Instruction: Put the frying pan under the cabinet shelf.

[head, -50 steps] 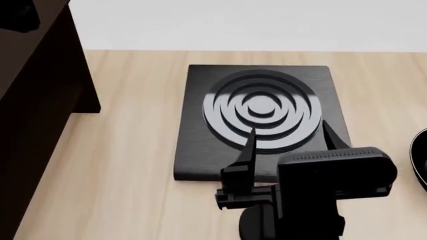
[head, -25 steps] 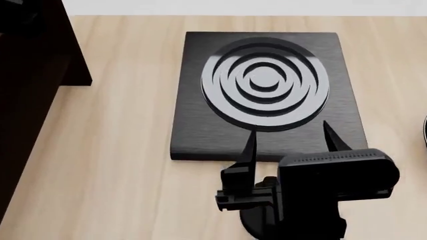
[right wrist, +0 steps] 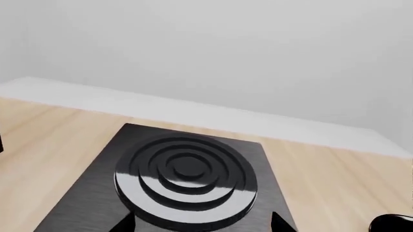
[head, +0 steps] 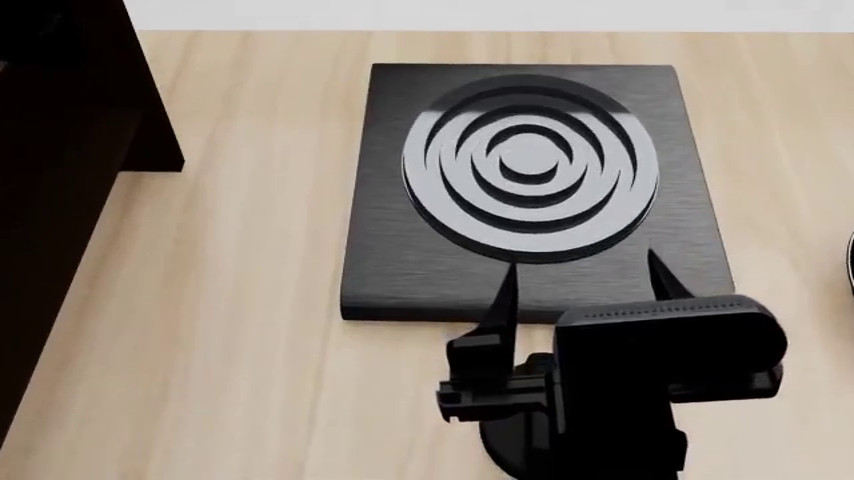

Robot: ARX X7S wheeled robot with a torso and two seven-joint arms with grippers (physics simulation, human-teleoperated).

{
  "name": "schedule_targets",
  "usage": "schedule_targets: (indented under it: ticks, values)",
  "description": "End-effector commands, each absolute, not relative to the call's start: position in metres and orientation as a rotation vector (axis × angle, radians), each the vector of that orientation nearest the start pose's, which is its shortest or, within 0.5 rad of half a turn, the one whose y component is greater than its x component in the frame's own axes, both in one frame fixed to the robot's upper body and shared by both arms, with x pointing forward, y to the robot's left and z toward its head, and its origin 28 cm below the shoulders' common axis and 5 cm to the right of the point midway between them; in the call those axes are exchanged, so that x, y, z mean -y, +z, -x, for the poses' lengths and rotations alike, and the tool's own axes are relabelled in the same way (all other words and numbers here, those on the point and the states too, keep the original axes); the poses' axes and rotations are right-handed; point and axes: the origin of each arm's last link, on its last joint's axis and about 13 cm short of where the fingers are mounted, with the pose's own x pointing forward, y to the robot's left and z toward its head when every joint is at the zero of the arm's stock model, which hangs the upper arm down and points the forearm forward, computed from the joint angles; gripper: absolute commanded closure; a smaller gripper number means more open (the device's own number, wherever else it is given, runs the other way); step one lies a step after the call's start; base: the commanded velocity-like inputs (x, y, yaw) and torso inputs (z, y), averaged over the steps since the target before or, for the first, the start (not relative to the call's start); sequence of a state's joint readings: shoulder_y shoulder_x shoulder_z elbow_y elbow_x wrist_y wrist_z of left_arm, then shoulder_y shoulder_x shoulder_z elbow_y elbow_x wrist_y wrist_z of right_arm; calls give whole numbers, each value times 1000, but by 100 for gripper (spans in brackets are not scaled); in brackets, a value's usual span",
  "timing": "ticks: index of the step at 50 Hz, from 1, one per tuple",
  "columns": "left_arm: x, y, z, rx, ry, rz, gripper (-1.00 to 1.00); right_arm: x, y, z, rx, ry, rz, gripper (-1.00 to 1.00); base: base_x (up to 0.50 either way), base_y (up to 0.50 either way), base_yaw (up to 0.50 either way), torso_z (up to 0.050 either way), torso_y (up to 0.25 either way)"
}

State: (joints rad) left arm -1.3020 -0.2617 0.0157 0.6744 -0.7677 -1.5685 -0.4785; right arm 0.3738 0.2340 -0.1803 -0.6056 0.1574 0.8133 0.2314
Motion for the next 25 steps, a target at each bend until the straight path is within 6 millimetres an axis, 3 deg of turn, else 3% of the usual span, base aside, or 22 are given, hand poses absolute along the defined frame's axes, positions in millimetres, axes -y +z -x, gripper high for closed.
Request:
schedule_targets:
  ticks: [1,25]
  values:
    - [-211,349,-241,344,-56,-193,-100,100,155,-243,125,-7,157,-100,0,0,0,0,0]
    - [-212,352,-241,349,-57,-192,-100,132,190,-220,7,-250,295,-100,0,0,0,0,0]
